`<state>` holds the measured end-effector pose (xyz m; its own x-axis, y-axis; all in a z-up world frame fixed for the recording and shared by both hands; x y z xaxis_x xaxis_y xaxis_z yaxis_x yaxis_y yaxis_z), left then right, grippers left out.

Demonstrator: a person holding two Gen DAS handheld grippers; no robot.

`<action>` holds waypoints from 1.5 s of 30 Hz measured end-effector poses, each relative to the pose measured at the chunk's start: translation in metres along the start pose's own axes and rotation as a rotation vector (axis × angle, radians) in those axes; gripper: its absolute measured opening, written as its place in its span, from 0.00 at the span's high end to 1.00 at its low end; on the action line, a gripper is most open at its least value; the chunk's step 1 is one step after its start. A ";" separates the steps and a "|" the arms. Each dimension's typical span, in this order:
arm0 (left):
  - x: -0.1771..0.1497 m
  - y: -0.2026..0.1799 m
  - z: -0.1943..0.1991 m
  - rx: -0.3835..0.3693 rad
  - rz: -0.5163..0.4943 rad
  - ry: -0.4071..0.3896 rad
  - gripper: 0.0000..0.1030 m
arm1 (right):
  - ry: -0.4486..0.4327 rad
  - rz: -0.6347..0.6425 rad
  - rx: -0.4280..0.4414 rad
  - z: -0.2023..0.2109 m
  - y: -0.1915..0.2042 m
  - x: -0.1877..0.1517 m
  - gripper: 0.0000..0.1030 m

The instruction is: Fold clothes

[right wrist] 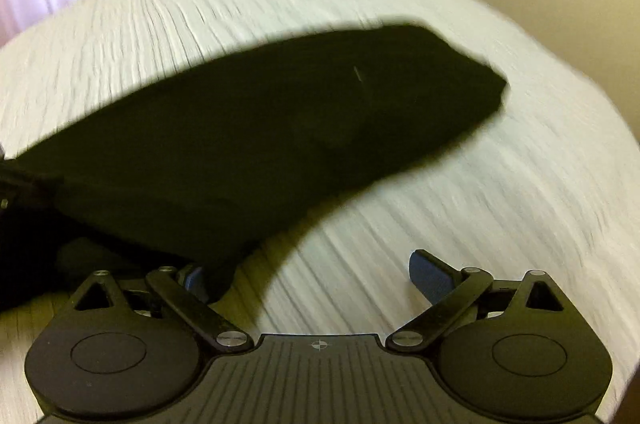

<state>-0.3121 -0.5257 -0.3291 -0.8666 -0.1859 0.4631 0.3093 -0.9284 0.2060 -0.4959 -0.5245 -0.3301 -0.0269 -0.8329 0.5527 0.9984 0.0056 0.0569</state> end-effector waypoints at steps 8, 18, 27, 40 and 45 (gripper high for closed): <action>-0.022 -0.036 -0.001 0.028 -0.010 0.065 0.95 | 0.144 -0.072 0.018 0.010 -0.014 -0.028 0.06; -0.109 -0.029 0.072 0.172 0.543 0.215 0.81 | 0.135 0.034 0.220 0.046 -0.014 -0.012 0.06; -0.234 -0.022 0.185 0.519 1.157 0.362 0.63 | 0.143 0.271 0.472 0.037 0.054 0.021 0.06; -0.377 -0.035 0.188 0.717 0.579 0.644 0.58 | 0.111 0.525 0.587 0.067 0.205 -0.006 0.06; -0.420 -0.041 0.169 0.665 0.299 0.605 0.62 | 0.135 0.581 0.599 0.066 0.266 -0.049 0.06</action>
<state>0.1057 -0.3552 -0.3864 -0.7133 -0.6951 0.0895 0.5498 -0.4758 0.6865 -0.2327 -0.4463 -0.2871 0.5263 -0.6659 0.5287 0.6553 0.7139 0.2468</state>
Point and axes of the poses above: each gripper's, at about its wrist camera, not at the fingertips, and z roughly against the way its jaws point, y to its left, x to its top, the point moved 3 cm from there along -z, roughly the way its jaws point, and after that the axes turned 5 degrees about x, right-handed, at the moved point
